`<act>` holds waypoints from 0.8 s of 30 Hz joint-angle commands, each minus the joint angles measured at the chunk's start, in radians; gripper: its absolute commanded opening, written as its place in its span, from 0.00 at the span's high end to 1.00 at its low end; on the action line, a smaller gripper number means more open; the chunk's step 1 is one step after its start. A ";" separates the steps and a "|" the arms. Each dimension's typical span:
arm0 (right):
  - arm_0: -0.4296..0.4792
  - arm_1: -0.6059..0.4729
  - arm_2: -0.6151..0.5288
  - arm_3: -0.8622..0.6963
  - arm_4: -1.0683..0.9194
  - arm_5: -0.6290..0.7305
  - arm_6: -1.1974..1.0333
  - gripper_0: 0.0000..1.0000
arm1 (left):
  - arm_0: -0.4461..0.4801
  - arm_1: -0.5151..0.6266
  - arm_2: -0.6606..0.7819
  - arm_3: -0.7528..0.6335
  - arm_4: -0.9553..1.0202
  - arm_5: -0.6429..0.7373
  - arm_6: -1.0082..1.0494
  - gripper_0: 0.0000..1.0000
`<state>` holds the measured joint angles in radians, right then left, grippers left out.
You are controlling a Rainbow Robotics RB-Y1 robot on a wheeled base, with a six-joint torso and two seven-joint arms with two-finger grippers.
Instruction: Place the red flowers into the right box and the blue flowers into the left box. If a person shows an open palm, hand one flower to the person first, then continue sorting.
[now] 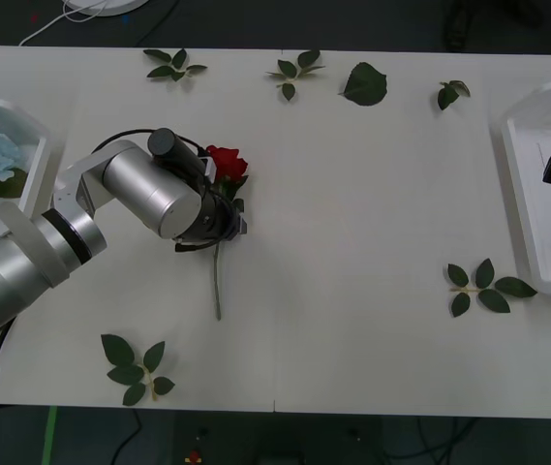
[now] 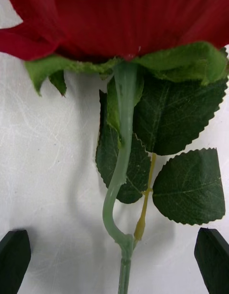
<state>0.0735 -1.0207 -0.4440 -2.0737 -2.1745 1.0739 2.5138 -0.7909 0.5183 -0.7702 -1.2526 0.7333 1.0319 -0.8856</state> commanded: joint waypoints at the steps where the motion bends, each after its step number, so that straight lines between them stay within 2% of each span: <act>1: 0.011 -0.042 0.002 -0.023 -0.013 -0.003 0.016 0.00 | 0.007 0.009 -0.043 0.042 -0.005 -0.032 -0.052 0.10; 2: 0.011 -0.042 0.002 -0.023 -0.013 -0.003 0.016 0.00 | 0.007 0.008 -0.043 0.042 -0.011 -0.032 -0.053 0.39; 3: 0.011 -0.042 0.002 -0.023 -0.013 -0.003 0.016 0.00 | 0.007 0.006 -0.043 0.042 -0.019 -0.032 -0.056 0.94; 4: 0.011 -0.042 0.002 -0.023 -0.013 -0.003 0.016 0.00 | 0.007 0.002 -0.044 0.042 -0.032 -0.032 -0.056 1.00; 24: 0.011 -0.042 0.002 -0.023 -0.013 -0.003 0.016 0.00 | -0.004 -0.003 -0.020 0.036 -0.097 -0.049 -0.041 1.00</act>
<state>0.0735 -1.0207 -0.4440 -2.0737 -2.1745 1.0739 2.5138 -0.7955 0.5197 -0.7741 -1.2233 0.6396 1.0005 -0.8877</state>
